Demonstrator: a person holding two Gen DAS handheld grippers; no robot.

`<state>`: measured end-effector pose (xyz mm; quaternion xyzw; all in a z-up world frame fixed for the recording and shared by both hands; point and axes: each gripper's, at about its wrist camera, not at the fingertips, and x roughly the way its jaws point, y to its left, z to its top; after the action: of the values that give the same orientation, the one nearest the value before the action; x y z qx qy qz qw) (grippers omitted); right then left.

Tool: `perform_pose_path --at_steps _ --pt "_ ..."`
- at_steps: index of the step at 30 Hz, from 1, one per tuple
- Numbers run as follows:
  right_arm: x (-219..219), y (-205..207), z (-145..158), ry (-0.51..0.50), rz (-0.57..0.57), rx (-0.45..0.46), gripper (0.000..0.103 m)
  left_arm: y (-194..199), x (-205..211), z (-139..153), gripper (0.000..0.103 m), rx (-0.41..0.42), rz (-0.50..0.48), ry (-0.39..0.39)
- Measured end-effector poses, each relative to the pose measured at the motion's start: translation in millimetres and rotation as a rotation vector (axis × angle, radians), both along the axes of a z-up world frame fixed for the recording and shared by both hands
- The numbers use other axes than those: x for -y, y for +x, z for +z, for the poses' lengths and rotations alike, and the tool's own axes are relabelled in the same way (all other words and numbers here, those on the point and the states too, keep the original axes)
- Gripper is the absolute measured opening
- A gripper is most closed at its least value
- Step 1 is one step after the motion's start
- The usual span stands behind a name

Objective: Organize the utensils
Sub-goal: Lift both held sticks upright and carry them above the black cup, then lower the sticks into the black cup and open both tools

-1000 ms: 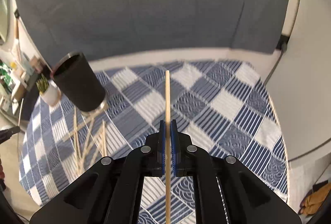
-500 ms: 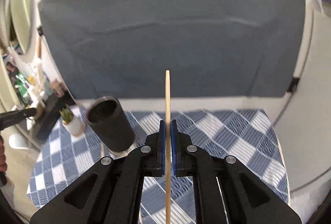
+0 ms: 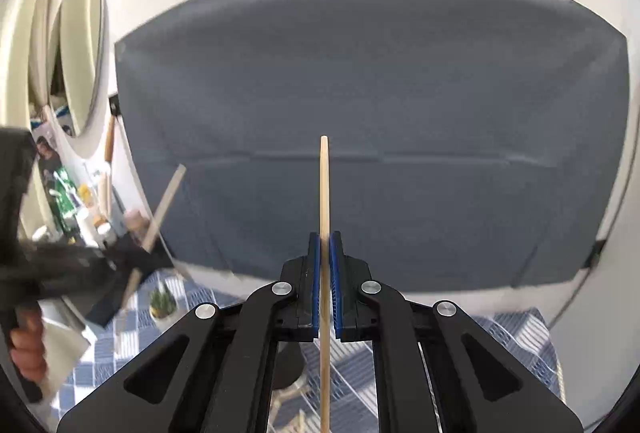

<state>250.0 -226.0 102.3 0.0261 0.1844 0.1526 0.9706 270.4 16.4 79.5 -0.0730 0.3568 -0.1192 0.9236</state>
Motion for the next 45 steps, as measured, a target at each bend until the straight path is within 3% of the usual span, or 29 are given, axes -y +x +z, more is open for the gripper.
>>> perform_pose_path --at_steps 6,10,14,21,25,31,39,45 --pt "-25 28 22 0.090 0.075 0.066 0.005 26 -6 0 0.005 0.036 -0.015 -0.027" --pt "-42 47 23 0.109 0.141 0.078 0.005 43 -16 -3 0.005 0.072 -0.069 -0.118" --pt "-62 62 11 0.110 0.194 0.097 0.005 59 -26 -12 0.005 0.126 -0.115 -0.207" --pt "-67 72 -23 0.199 0.269 0.154 0.005 72 -36 -38 0.005 0.235 -0.205 -0.363" --pt "-61 80 -48 0.266 0.300 0.155 0.005 74 -33 -56 0.005 0.295 -0.255 -0.372" --pt "-53 100 -88 0.325 0.288 0.101 0.005 78 -28 -87 0.005 0.321 -0.313 -0.391" --pt "-50 117 -137 0.356 0.241 0.021 0.005 85 -25 -129 0.005 0.260 -0.306 -0.405" --pt "-55 115 -153 0.330 0.249 -0.012 0.005 88 -22 -143 0.005 0.232 -0.309 -0.416"
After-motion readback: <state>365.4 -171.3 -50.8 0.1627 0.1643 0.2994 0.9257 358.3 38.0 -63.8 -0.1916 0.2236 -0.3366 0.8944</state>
